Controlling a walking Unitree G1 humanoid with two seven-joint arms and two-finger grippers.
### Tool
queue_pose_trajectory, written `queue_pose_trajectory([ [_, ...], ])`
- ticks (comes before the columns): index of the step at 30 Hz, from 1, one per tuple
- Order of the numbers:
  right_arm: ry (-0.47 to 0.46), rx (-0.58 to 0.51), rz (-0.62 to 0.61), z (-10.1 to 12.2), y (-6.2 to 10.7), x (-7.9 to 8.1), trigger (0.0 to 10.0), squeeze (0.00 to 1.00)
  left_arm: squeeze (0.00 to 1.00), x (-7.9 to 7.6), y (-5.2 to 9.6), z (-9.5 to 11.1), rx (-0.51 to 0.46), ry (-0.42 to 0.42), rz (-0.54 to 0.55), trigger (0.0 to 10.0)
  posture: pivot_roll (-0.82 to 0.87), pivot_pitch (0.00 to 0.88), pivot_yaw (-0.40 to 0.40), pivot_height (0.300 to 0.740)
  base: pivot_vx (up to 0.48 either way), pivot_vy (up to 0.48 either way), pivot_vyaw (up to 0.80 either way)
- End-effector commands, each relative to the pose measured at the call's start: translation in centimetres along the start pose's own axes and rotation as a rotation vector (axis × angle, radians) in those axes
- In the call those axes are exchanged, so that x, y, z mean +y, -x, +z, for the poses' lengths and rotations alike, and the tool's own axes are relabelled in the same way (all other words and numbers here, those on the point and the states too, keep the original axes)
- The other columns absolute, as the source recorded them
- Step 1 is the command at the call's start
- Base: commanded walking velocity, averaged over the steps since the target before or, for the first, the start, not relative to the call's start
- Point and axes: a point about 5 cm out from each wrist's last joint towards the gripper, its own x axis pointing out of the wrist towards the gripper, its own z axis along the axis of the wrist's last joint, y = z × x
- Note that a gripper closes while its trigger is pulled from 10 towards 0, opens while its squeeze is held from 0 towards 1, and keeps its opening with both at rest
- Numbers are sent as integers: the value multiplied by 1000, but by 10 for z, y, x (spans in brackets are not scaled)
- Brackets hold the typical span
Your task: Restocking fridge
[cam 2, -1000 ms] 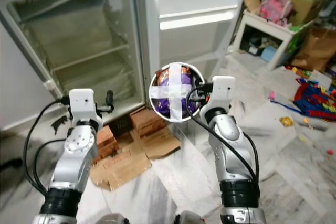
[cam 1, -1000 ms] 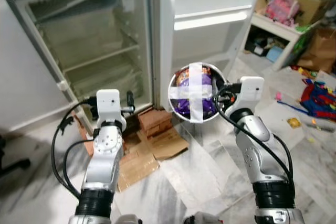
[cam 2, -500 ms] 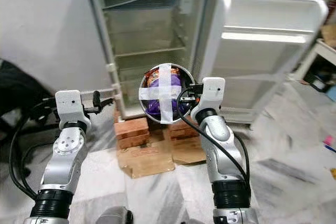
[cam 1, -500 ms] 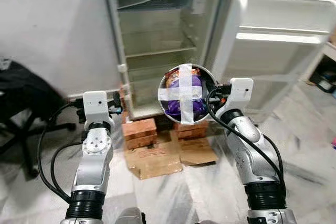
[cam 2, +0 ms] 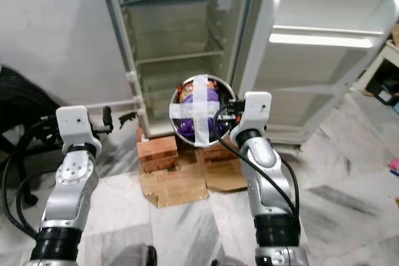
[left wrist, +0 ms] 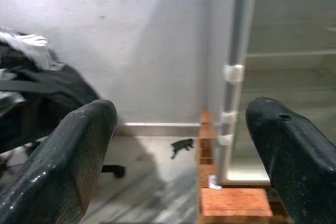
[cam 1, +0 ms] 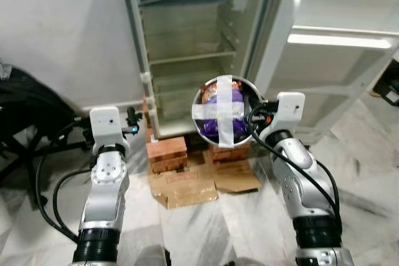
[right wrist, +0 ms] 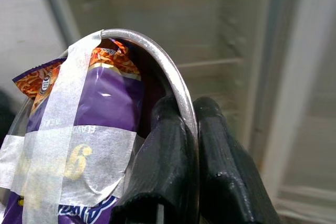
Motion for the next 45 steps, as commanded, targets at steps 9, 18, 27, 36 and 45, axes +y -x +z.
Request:
queue_pose_trajectory([
  [9,-16,-14,10,4,-2,0,10000,0,0,0,-1,3,-15,2,-13,10000,12,0,-19,740,168,82,51],
  [18,-11,-12,36,4,-2,3,10000,0,0,-2,-1,5,-20,13,-17,10000,8,0,-20,740,380,274,0],
  [27,-13,-7,41,3,-2,4,10000,0,0,-5,-1,5,-21,26,-23,10000,3,0,-18,740,345,323,0],
  [36,-18,-3,44,2,-3,5,10000,0,0,-7,-1,4,-10,26,-18,10000,6,0,-19,740,0,30,0],
  [45,-17,-8,18,3,-3,1,10000,0,0,-9,0,5,-20,26,-31,10000,5,0,-21,740,0,0,0],
])
